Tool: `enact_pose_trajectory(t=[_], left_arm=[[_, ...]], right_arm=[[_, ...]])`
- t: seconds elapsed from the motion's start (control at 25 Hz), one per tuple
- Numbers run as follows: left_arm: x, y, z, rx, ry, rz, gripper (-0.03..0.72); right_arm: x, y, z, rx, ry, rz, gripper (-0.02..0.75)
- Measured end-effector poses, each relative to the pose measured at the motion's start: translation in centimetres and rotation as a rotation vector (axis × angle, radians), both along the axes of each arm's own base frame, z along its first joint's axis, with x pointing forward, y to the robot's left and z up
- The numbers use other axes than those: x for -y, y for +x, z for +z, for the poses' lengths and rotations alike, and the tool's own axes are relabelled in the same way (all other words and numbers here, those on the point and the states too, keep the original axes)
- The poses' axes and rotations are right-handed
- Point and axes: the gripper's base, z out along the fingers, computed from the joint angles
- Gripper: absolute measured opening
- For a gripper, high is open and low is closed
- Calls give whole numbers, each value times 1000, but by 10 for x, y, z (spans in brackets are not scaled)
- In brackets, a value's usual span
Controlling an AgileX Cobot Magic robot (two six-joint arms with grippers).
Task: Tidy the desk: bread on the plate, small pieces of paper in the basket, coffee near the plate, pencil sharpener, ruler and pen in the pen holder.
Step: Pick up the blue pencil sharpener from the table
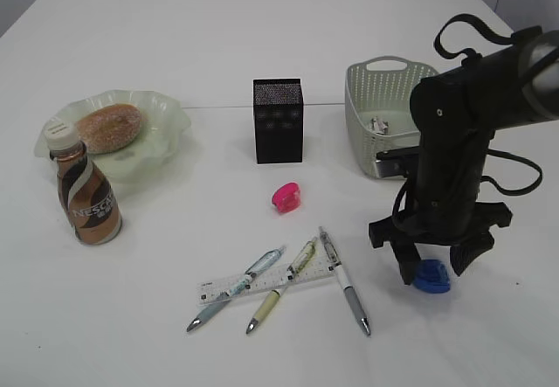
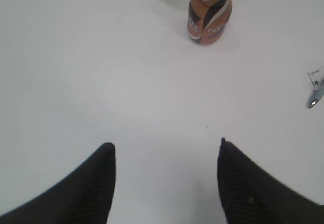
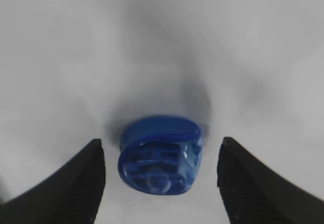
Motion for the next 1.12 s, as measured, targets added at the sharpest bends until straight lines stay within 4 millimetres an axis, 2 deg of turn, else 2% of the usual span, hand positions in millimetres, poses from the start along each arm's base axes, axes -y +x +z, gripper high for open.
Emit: enact_pose_trajectory(t=[1.12], left_arm=[[0, 0, 0, -1, 0, 0, 465]], right_arm=[[-4, 2, -12, -9, 32, -35, 507]])
